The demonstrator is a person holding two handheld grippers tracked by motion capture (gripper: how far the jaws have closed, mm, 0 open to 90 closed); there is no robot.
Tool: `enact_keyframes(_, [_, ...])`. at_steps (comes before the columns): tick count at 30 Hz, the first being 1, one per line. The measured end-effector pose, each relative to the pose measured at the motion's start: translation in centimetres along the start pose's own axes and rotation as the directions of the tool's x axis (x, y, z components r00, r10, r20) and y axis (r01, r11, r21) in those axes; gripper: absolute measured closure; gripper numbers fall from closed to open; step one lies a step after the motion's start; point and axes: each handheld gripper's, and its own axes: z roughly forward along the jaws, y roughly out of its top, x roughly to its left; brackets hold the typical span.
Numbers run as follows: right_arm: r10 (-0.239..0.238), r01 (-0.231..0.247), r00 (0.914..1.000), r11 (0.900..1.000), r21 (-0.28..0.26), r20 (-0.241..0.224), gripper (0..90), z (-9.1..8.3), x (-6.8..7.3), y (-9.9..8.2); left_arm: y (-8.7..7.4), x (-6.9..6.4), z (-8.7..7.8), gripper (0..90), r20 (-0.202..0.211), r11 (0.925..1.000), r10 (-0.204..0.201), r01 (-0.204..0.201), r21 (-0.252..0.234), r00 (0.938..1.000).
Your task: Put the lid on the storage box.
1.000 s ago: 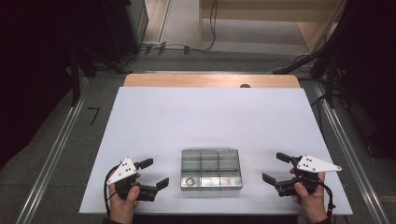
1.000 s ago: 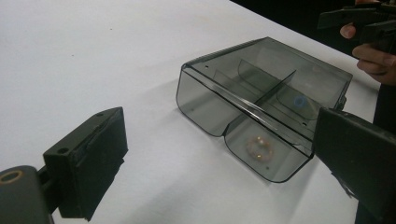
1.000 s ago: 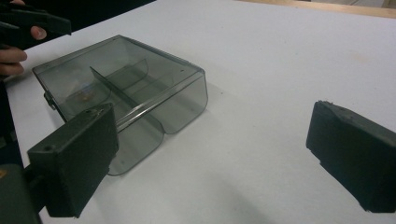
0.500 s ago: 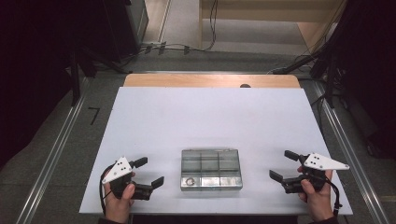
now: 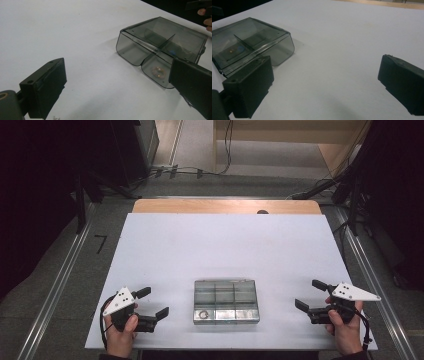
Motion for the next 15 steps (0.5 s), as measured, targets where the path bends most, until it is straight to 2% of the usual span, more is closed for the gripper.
enact_keyframes(15, [0.028, -0.027, 0.9982, 0.9996, -0.011, 0.053, 0.0, -1.1, -2.0, -0.6, -0.3, 1.0, -0.7, 1.1, -0.026, 1.0, -0.008, 0.008, 0.002, 0.9996])
